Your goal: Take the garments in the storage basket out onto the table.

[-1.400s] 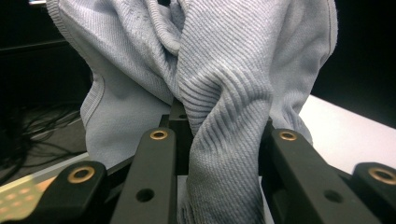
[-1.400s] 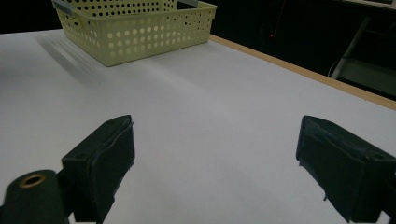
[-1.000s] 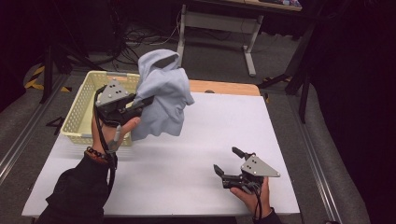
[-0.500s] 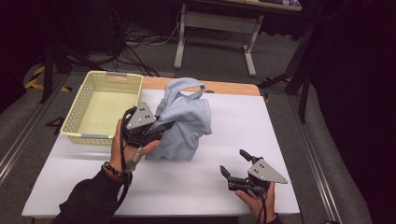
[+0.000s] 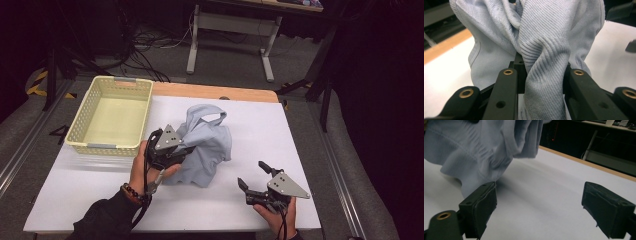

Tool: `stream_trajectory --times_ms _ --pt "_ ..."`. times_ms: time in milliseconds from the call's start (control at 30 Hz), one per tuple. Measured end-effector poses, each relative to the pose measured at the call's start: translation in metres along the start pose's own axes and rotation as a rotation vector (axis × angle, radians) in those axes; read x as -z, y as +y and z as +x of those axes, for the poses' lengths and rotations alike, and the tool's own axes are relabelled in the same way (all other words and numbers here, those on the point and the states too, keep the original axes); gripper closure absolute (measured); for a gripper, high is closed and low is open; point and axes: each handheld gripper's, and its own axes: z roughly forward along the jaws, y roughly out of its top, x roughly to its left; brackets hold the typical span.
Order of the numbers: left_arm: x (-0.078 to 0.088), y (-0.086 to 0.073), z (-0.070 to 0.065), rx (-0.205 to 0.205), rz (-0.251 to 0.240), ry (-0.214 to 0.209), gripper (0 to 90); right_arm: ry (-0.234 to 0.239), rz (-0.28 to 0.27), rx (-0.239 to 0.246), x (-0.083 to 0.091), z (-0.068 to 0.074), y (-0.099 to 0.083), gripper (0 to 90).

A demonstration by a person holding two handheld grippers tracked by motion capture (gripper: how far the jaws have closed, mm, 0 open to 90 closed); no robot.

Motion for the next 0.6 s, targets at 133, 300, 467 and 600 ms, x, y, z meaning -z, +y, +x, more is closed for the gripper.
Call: stream_trajectory --times_ms 133,300,467,600 --pt "-0.004 -0.003 -0.005 0.000 0.020 -0.018 71.3 -0.007 -0.018 -0.005 0.001 -0.002 0.002 15.1" --pt "-0.011 -0.005 -0.009 -0.002 0.037 -0.023 70.6 -0.007 -0.005 0.005 -0.003 -0.002 0.001 15.1" --pt "-0.018 -0.006 -0.011 -0.001 0.055 -0.035 69.9 -0.004 0.000 0.001 -0.003 -0.001 0.000 15.3" --pt "-0.026 -0.007 -0.011 0.008 0.073 -0.031 68.7 -0.012 0.009 0.008 -0.003 -0.002 0.000 15.6"
